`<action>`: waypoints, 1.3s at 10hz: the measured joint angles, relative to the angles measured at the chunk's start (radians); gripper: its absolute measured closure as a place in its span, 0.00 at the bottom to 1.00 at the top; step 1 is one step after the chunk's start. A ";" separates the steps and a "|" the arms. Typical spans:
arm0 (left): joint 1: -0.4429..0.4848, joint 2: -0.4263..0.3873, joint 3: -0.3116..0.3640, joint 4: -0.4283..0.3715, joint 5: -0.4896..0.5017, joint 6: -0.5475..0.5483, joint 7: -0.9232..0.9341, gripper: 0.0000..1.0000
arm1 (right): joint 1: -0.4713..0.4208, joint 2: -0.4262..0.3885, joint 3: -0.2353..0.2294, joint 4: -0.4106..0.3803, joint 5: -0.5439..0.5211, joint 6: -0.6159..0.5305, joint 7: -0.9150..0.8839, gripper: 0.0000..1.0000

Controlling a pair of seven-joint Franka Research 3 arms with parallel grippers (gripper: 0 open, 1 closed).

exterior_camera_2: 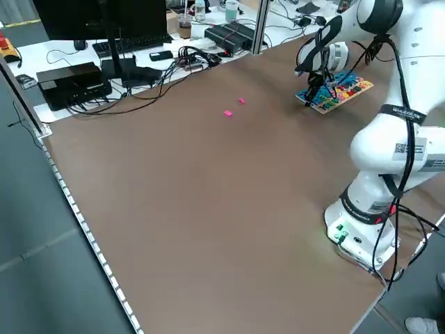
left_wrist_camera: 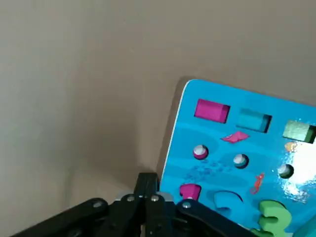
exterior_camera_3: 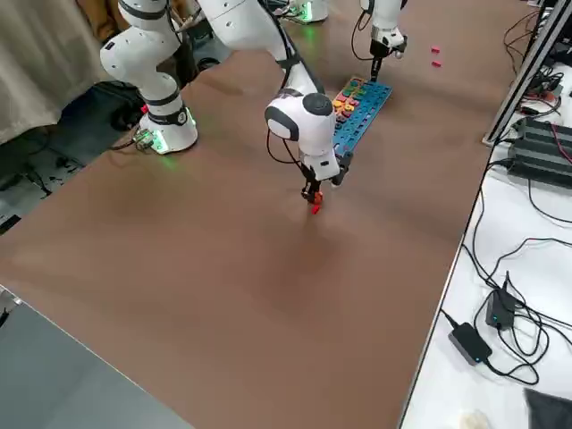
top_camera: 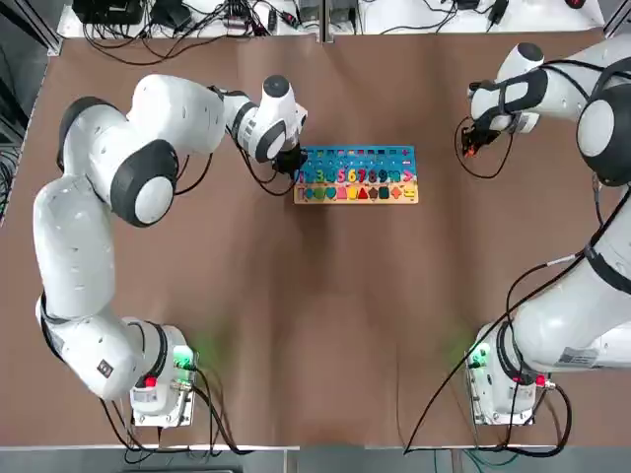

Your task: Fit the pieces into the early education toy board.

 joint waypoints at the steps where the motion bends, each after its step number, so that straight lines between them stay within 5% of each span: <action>1: -0.003 0.004 0.000 0.008 0.000 -0.004 -0.003 0.99 | 0.000 -0.002 0.001 0.006 0.000 -0.021 0.000 0.60; 9: 0.092 -0.071 0.013 0.022 0.003 -0.146 0.138 0.96 | 0.051 -0.151 0.036 0.053 0.003 -0.258 0.184 0.60; 13: 0.222 -0.179 0.013 0.023 0.005 -0.239 0.342 0.78 | 0.175 -0.183 0.043 0.042 0.004 -0.284 0.391 0.60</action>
